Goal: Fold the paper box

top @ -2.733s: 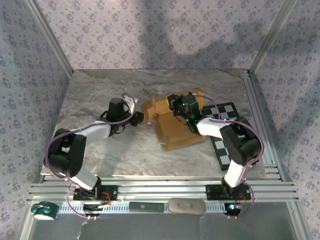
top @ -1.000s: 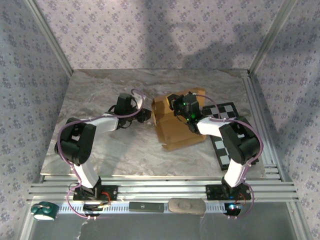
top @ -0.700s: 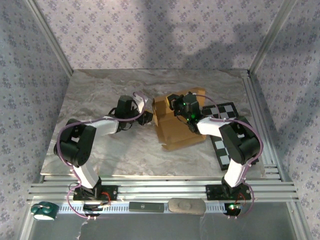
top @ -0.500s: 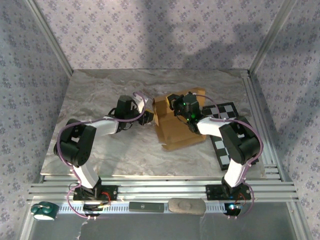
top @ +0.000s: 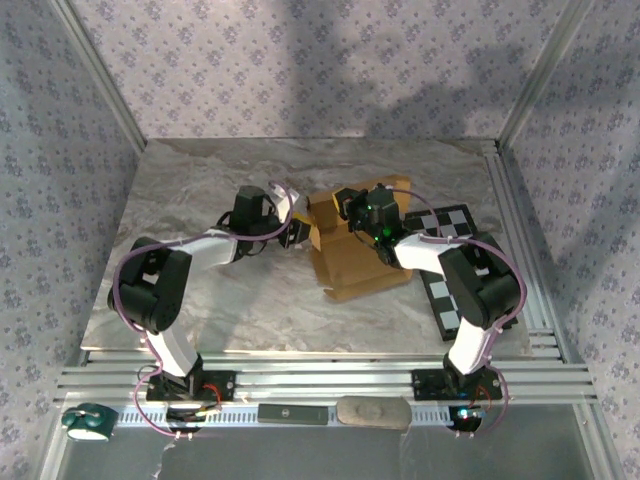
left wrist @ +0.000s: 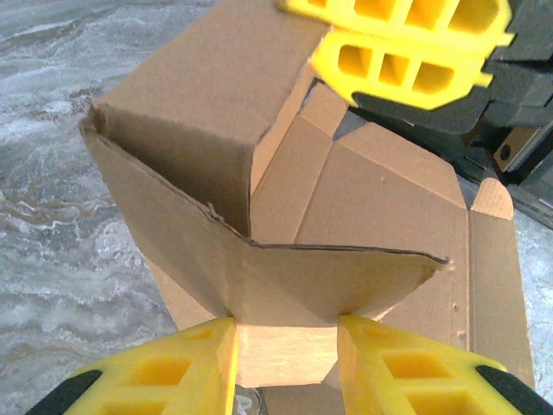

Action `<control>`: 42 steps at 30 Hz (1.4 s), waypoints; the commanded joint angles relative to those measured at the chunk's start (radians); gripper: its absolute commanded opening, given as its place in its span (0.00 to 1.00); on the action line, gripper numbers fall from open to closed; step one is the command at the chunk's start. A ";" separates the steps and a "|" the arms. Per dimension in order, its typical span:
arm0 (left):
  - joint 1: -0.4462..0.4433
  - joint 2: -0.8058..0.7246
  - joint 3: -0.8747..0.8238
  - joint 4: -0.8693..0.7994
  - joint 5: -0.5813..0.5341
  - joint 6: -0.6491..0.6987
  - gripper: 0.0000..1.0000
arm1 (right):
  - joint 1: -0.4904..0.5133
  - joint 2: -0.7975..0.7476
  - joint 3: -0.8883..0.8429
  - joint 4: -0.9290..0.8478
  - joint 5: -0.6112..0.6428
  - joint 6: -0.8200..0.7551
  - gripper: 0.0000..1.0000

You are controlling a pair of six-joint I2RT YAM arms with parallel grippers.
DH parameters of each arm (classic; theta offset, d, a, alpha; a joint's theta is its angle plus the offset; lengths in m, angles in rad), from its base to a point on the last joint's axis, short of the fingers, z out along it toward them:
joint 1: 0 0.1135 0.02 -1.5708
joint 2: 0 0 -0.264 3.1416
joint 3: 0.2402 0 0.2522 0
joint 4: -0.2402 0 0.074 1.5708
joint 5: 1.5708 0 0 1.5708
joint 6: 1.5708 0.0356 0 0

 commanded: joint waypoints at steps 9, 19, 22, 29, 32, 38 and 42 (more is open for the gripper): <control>-0.039 0.036 0.053 -0.004 -0.040 0.030 0.36 | -0.003 0.014 0.007 0.029 -0.012 0.011 0.00; -0.055 0.026 0.009 0.051 -0.091 0.009 0.48 | -0.002 0.015 0.001 0.032 -0.009 0.014 0.00; -0.055 0.035 0.011 0.050 -0.112 0.002 0.64 | -0.002 0.016 0.001 0.036 -0.011 0.014 0.00; -0.068 0.048 0.026 0.052 -0.148 -0.007 0.59 | 0.001 0.020 0.001 0.043 -0.011 0.017 0.00; -0.067 0.064 0.040 0.048 -0.131 -0.009 0.48 | 0.001 0.022 0.002 0.044 -0.013 0.018 0.00; -0.083 0.070 0.041 0.065 -0.166 -0.027 0.48 | 0.001 0.024 -0.006 0.053 -0.011 0.024 0.00; -0.099 0.067 0.044 0.065 -0.203 -0.034 0.49 | 0.005 0.023 -0.007 0.058 -0.006 0.027 0.00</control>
